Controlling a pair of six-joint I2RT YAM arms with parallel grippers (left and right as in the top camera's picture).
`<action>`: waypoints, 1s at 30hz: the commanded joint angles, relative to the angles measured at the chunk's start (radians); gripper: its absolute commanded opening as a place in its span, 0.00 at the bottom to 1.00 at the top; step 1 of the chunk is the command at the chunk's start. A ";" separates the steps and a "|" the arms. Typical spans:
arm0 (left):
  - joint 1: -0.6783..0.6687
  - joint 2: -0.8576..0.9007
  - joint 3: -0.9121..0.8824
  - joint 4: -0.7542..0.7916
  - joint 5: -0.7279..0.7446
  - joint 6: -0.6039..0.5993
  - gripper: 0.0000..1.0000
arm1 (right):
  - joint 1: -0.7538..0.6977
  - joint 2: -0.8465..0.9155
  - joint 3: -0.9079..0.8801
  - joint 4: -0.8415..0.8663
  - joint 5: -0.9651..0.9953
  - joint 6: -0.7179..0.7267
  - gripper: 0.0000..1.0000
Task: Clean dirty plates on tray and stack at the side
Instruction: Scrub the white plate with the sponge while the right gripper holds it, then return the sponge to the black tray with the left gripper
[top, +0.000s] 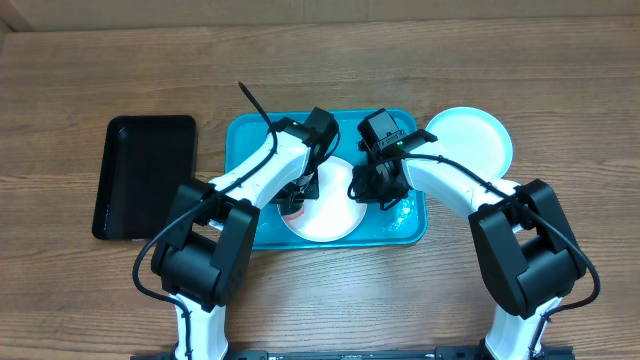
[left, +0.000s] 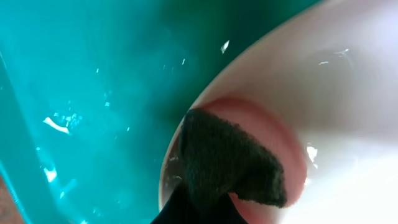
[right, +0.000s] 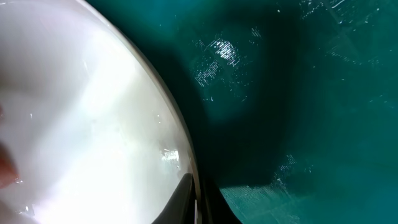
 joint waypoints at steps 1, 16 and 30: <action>0.008 0.016 0.045 0.061 0.050 -0.035 0.04 | -0.003 0.033 -0.044 -0.009 0.080 -0.012 0.04; 0.010 0.017 0.042 0.144 0.305 0.077 0.04 | -0.003 0.033 -0.045 -0.012 0.081 -0.012 0.04; 0.166 -0.086 0.200 -0.208 0.072 -0.033 0.04 | -0.003 0.033 -0.048 -0.011 0.089 -0.012 0.04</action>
